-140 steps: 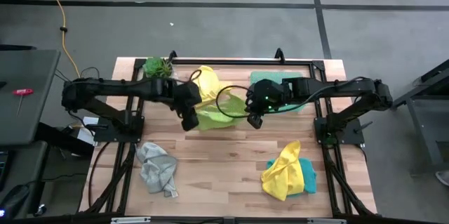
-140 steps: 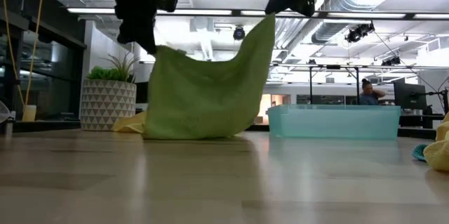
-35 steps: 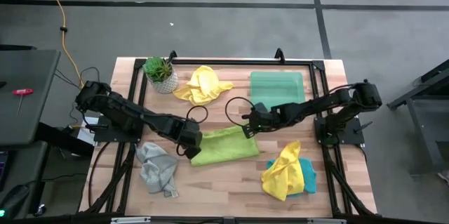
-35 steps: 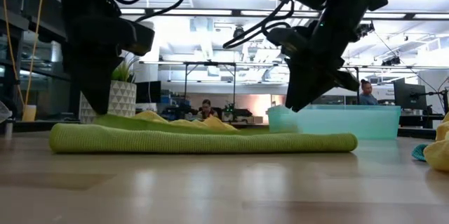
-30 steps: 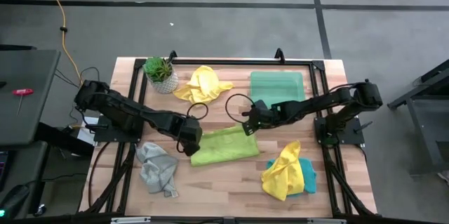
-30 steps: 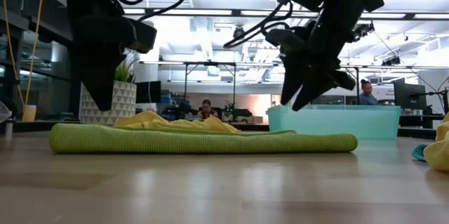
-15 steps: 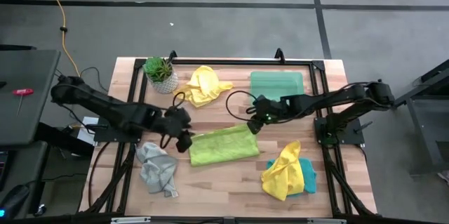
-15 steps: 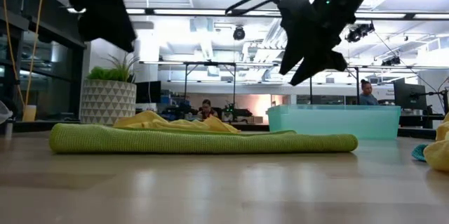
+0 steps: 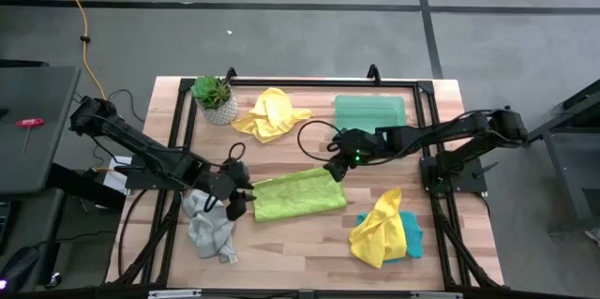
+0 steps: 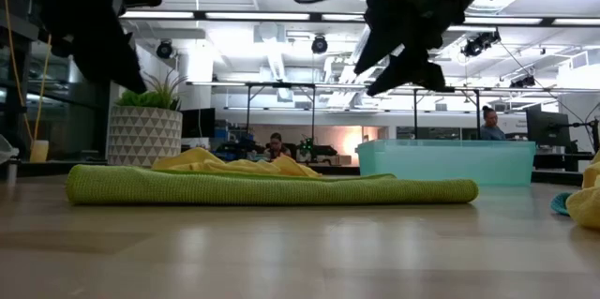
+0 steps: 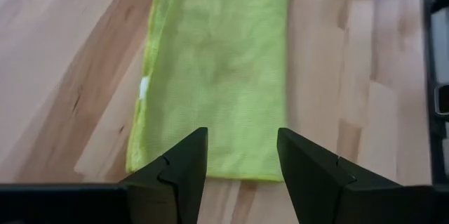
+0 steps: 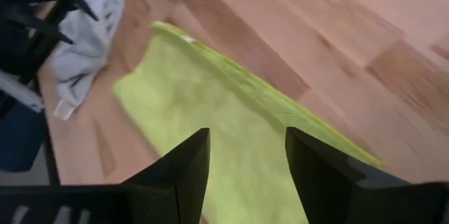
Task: Fold microfiber towels
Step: Fold the light green towel
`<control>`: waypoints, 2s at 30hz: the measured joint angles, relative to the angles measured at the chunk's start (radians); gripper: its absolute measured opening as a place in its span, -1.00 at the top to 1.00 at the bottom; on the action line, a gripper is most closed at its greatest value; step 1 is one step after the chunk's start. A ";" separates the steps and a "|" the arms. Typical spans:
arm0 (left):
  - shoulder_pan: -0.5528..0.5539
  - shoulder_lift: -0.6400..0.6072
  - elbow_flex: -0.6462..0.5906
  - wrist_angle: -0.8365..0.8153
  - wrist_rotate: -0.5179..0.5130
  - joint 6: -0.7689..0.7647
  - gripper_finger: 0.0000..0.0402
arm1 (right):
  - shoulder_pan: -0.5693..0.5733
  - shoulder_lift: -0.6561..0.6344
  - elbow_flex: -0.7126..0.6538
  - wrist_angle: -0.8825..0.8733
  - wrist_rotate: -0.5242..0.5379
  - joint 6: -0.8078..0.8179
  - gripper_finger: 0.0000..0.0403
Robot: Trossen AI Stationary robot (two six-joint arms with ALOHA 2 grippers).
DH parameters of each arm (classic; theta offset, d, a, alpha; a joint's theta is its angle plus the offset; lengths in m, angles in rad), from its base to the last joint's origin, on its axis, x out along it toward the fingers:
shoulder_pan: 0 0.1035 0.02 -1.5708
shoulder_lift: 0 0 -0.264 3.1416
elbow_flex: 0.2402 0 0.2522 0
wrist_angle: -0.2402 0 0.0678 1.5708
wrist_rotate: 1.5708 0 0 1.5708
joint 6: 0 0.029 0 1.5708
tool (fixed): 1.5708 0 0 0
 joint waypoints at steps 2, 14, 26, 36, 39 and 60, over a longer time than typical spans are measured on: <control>0.009 0.002 0.000 0.000 0.000 0.036 0.19 | 0.001 0.000 0.000 0.024 -0.038 -0.061 0.11; 0.118 0.002 0.000 0.000 0.050 0.147 0.19 | 0.134 0.000 0.000 -0.071 -0.127 -0.468 0.11; 0.135 0.003 0.000 0.064 0.064 0.092 0.19 | 0.256 0.070 0.000 -0.166 -0.070 -0.762 0.11; -0.021 0.239 0.114 0.063 0.137 0.103 0.19 | 0.242 0.135 -0.001 -0.166 -0.054 -0.775 0.11; -0.051 0.338 0.174 0.009 0.129 0.103 0.19 | 0.233 0.135 -0.001 -0.166 -0.035 -0.775 0.11; -0.118 0.633 0.312 -0.099 0.039 0.084 0.19 | 0.226 0.158 -0.001 -0.127 -0.083 -0.807 0.11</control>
